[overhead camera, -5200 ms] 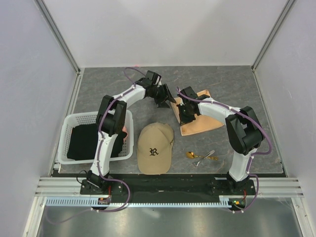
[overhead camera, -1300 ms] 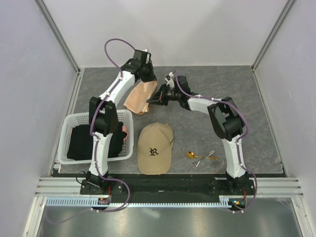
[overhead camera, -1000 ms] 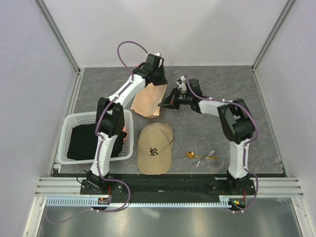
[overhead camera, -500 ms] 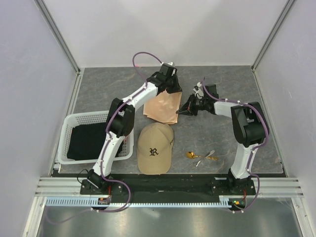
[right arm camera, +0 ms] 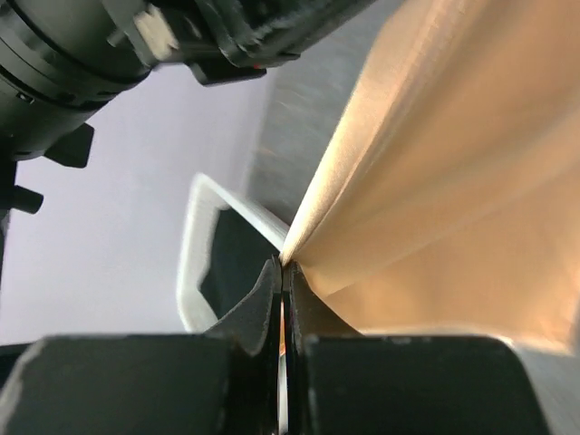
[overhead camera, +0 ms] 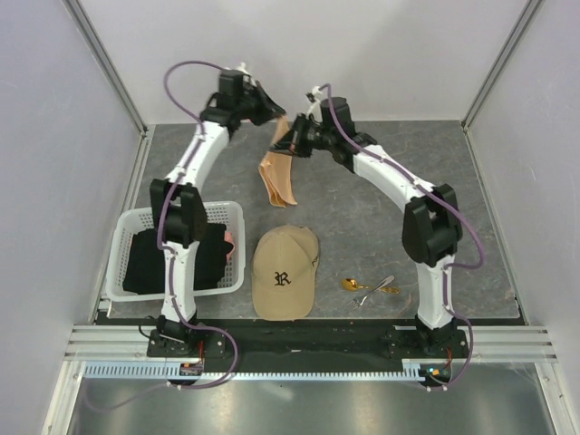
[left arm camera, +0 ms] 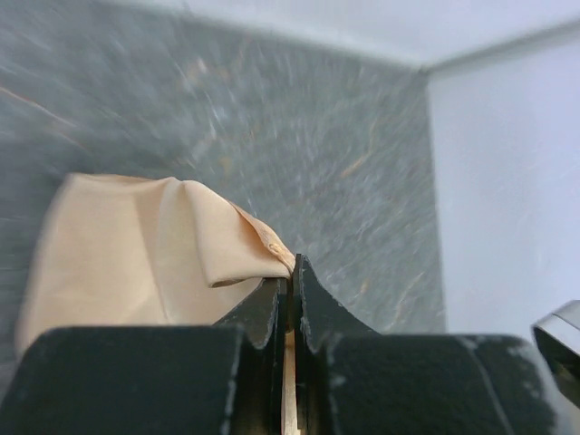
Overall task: Fold the napkin into a case and place the utensils inside
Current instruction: Turn over the upper triangle folded napkin at the center of the board.
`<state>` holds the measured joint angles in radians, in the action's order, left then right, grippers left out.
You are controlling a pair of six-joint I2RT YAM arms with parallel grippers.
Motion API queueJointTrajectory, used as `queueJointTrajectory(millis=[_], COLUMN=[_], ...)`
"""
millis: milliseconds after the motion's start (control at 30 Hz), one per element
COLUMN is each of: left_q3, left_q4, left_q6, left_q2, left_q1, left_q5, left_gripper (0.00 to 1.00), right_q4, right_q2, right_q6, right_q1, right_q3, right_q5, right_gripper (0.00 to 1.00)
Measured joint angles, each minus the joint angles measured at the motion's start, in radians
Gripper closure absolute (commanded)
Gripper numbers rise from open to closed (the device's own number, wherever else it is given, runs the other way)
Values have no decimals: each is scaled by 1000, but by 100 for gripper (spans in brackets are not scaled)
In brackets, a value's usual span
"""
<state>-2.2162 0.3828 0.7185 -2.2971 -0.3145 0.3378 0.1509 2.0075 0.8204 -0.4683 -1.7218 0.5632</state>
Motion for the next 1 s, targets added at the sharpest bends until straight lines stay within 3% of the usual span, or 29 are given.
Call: queueJointTrajectory(millis=[233, 333, 467, 733, 867, 1000], left_q3=[0, 11, 14, 16, 19, 19], left_q4=[29, 60, 73, 41, -27, -50], left_q6=[10, 10, 9, -71, -92, -109], left_q2=[136, 175, 177, -37, -193, -268], left_q1=[257, 322, 294, 5, -119, -191], left_q5=[129, 167, 169, -17, -84, -124], left_gripper=[98, 98, 98, 98, 98, 98], right_q4=[-103, -209, -441, -902, -996, -964], right_q2=[299, 332, 276, 243, 262, 261], right_q6=[160, 249, 377, 596, 634, 571], right_q1=[-157, -183, -172, 6, 106, 166], right_q3=[-429, -433, -224, 348, 534, 606], right_q5=[-46, -46, -34, 126, 231, 309], right_gripper=[100, 100, 100, 100, 100, 100])
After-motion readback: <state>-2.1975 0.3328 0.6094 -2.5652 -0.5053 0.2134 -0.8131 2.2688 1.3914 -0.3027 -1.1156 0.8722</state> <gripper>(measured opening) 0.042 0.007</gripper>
